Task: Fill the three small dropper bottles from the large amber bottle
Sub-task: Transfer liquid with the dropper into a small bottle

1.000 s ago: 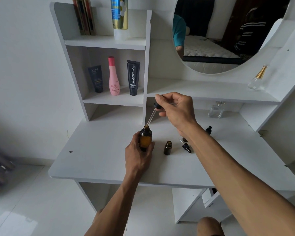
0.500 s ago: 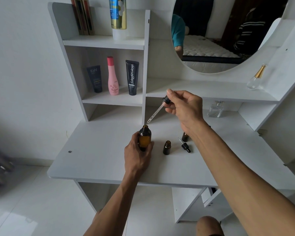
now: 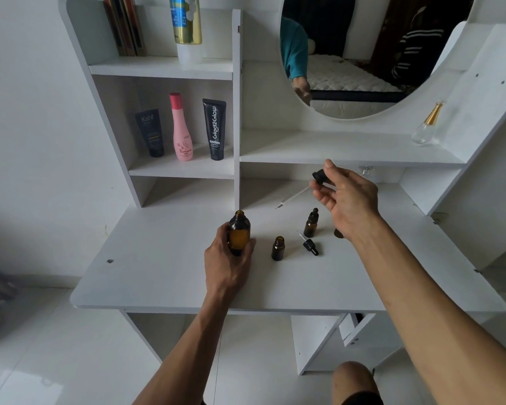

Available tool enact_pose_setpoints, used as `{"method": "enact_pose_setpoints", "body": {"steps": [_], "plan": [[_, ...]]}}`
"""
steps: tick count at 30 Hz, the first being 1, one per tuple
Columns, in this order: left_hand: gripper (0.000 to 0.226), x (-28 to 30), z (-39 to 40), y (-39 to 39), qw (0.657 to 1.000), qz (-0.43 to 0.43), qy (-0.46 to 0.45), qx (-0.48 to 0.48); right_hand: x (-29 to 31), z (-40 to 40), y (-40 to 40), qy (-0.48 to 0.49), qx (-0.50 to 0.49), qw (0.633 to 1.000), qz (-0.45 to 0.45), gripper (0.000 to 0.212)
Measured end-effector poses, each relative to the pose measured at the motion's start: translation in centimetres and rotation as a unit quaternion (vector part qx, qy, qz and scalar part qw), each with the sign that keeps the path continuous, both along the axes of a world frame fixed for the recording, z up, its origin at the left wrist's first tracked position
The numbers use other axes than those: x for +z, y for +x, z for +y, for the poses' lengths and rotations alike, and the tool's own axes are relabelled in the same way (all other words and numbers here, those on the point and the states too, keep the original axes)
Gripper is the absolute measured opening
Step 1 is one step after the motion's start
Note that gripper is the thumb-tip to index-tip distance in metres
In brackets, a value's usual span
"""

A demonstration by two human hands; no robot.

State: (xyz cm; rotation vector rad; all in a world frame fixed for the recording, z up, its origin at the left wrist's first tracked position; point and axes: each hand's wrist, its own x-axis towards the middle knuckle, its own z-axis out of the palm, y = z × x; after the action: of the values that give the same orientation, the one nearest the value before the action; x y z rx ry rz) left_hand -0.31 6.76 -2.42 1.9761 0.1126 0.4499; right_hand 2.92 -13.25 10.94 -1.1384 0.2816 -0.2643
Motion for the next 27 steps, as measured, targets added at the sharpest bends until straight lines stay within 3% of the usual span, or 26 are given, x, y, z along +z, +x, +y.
{"method": "enact_pose_setpoints", "body": {"steps": [27], "plan": [[0.044, 0.3, -0.2, -0.2, 1.000, 0.002, 0.013, 0.012, -4.5, -1.2, -0.3, -0.077, -0.001, 0.996, 0.040, 0.016]]}}
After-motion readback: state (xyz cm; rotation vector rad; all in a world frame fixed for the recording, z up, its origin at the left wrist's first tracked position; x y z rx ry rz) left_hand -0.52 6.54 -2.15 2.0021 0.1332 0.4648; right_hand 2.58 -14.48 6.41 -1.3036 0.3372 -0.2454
